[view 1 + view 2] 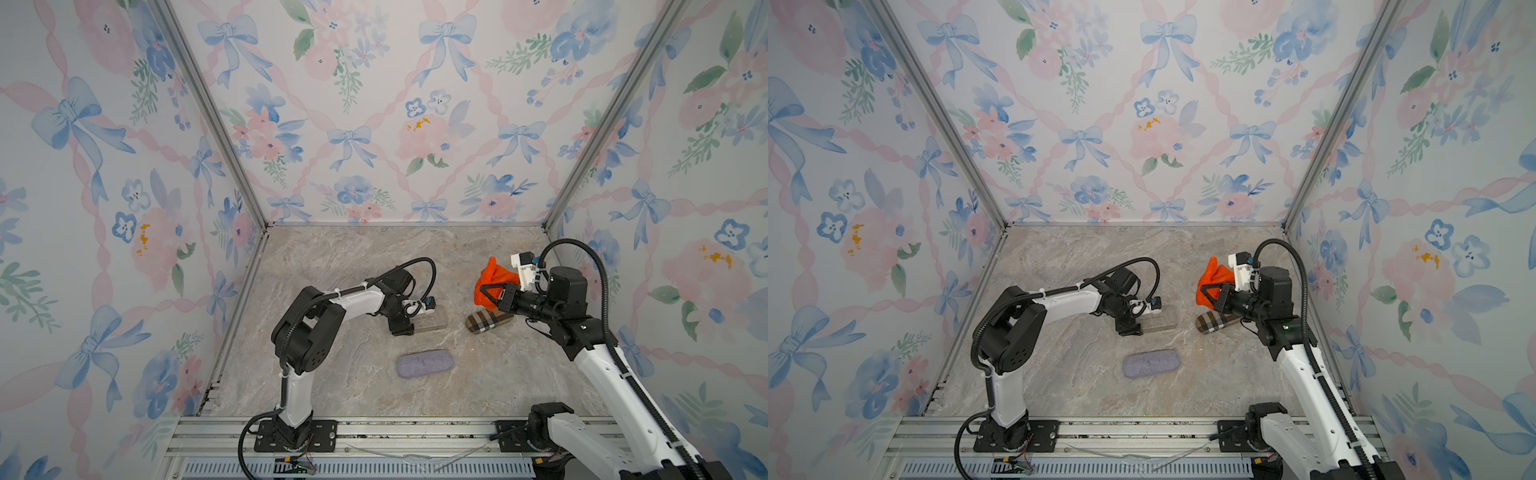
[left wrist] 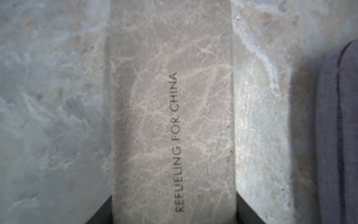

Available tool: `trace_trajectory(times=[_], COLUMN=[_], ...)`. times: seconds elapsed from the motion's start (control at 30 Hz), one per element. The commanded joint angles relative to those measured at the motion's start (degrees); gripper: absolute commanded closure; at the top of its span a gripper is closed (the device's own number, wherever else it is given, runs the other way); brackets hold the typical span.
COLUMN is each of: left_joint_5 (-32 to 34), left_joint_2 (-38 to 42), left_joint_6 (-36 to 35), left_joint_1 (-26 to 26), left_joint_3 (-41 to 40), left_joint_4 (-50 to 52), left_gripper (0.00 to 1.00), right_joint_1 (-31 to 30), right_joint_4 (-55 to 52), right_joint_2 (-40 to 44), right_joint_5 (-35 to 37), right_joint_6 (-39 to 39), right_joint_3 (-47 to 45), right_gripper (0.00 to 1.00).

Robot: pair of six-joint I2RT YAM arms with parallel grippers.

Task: Wipe the eyeglass case
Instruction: Pick up the eyeglass case from the center of the board, then wipe the dirt from the eyeglass case.

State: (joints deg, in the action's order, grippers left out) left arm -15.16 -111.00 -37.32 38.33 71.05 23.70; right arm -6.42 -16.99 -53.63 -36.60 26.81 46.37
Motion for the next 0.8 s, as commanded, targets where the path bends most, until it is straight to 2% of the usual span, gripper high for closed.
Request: trace_trajectory(times=[0.0,0.1,0.3,0.43,0.57,0.77], left_joint_5=[3.0,4.7,11.2,12.5,12.5,16.2], left_joint_2=[4.3,7.8,14.5,19.5,23.8,27.3], left_joint_6=[4.2,8.1,11.5,14.1,15.8,16.1], left_joint_1=[1.6,2.3,5.2,6.3,7.3,9.9], left_joint_3=[-0.1,-0.5,-2.3,-5.8,-9.4,-11.9], left_joint_4=[-2.7,-5.5,-7.8,-11.3,-14.8,-16.2], left_gripper=[0.65,0.67,0.68,0.70,0.70,0.71], right_joint_1=[0.0,-0.7,-2.8,-5.4,-11.5,-19.8], right_joint_4=[-3.6,-7.5,-15.4,-16.5,-18.0,-12.5], right_joint_2=[-0.3,0.3,1.3,0.7,-1.4,-6.9], right_joint_5=[-0.2,0.6,1.6,-2.4,-2.6,-1.6], right_joint_6=[0.1,-1.2,-2.7,-0.5,1.0,3.7], right_joint_3=[2.1,4.0,8.5,11.7,16.4,17.3], right_gripper=[1.00,1.00,1.00,1.00,1.00,1.00])
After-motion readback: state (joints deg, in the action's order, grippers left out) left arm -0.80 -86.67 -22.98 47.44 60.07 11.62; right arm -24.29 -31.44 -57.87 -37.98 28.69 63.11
